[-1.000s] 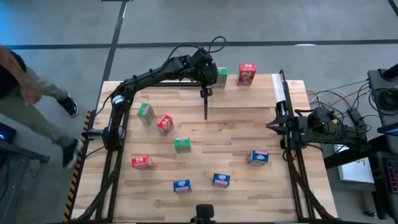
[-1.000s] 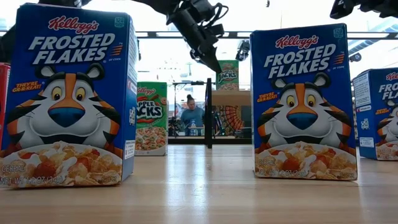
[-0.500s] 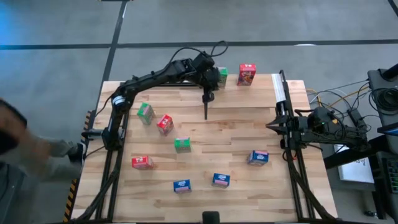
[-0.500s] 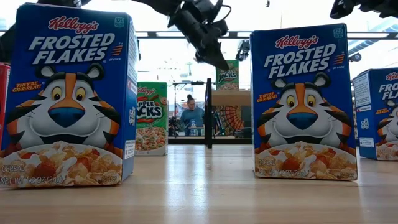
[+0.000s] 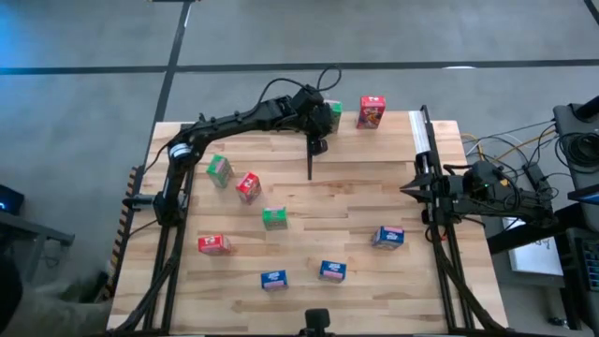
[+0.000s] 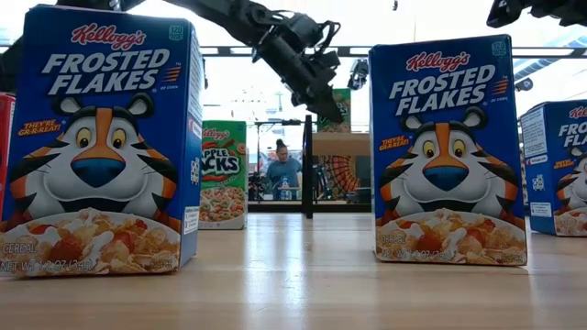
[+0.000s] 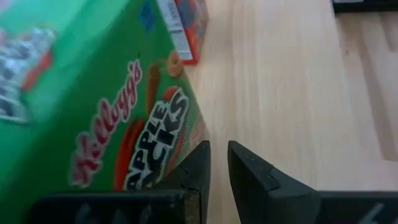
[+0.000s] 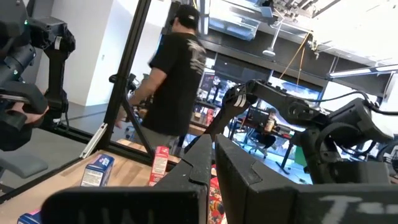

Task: Stack cereal on shelf
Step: Put the top right green cereal box on the shelf

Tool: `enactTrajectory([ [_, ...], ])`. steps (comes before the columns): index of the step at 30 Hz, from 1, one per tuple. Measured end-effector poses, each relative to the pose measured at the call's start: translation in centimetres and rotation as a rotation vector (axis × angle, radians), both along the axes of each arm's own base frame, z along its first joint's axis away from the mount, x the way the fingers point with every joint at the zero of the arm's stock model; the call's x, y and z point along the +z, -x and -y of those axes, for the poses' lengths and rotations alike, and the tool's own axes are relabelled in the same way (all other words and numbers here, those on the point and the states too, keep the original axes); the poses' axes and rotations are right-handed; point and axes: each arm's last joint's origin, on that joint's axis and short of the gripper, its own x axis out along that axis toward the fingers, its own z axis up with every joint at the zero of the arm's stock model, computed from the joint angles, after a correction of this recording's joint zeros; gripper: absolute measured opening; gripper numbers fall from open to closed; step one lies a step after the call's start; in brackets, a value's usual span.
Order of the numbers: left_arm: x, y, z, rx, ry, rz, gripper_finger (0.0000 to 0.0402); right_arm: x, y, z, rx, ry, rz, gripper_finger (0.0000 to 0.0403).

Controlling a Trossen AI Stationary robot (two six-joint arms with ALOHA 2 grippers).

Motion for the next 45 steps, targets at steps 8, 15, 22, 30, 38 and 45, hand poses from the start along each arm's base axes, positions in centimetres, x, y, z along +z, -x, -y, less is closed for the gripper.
enactTrajectory([
  [8, -0.1, -0.1, -0.2, 0.040, 0.032, 0.038, 0.0039, 0.0, 0.0, 0.0, 0.000, 0.000, 0.000, 0.0012],
  [15, -0.3, -0.5, -0.4, 0.096, 0.079, 0.103, 0.0039, 0.0, 0.0, 0.0, 0.000, 0.000, 0.000, 0.0012],
  [22, 0.0, -0.7, -0.5, 0.133, 0.111, 0.154, 0.0039, 0.0, 0.0, 0.0, -0.001, 0.001, 0.001, 0.0012],
  [30, -0.4, -0.7, -0.2, 0.156, 0.116, 0.131, 0.0039, 0.0, 0.0, 0.0, 0.000, 0.000, 0.000, 0.0012],
  [38, -0.5, -0.5, 1.5, 0.110, 0.123, 0.036, 0.0039, 0.0, 0.0, 0.0, 0.000, 0.001, 0.001, 0.0012],
  [45, 0.2, -0.2, 4.8, -0.149, -0.089, -0.125, 0.0038, 0.0, 0.0, 0.0, 0.000, 0.001, 0.001, 0.0012],
])
